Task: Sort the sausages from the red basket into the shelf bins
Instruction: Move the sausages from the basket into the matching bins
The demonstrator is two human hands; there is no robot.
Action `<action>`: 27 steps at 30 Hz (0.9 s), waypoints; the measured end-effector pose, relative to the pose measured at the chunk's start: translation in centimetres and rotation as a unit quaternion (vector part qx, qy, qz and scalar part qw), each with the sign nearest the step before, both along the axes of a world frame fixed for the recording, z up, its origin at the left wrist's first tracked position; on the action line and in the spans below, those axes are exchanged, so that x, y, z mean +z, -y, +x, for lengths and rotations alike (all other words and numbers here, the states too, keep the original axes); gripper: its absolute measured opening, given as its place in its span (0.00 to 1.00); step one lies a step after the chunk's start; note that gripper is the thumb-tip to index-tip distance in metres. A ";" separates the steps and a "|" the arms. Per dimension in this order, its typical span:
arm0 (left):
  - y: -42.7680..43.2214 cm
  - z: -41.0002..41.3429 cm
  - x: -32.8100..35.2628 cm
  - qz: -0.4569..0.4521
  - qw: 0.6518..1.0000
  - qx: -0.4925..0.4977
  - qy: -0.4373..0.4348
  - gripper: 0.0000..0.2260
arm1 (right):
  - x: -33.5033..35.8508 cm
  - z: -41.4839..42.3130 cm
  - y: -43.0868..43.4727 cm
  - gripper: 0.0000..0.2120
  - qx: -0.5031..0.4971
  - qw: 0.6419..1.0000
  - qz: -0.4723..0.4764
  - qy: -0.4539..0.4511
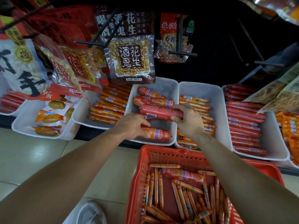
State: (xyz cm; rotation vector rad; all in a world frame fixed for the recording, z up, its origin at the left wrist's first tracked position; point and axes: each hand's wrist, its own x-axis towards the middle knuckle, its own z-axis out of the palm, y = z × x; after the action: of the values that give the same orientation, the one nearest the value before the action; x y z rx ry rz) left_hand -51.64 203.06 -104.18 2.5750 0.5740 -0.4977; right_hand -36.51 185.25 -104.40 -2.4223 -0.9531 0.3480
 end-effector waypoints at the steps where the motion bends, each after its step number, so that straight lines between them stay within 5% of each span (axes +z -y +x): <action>1: 0.0 -0.1 0.2 0.002 1.000 -0.004 -0.002 0.26 | 0.0 0.0 0.0 0.21 -0.001 1.000 -0.002 -0.003; 15: -1.7 -2.0 1.1 -0.022 0.999 0.033 -0.008 0.22 | 0.2 -2.5 -2.0 0.20 0.028 0.994 -0.101 0.000; 27: -4.6 -4.1 0.6 -0.095 0.991 0.088 0.021 0.20 | -0.7 -2.2 -0.3 0.24 0.065 0.996 -0.034 -0.042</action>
State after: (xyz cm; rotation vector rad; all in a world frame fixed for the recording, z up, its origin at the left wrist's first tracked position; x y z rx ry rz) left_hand -55.74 207.69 -103.54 2.3246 0.6969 -0.4163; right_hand -38.68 185.53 -105.11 -2.3919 -1.0808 0.5328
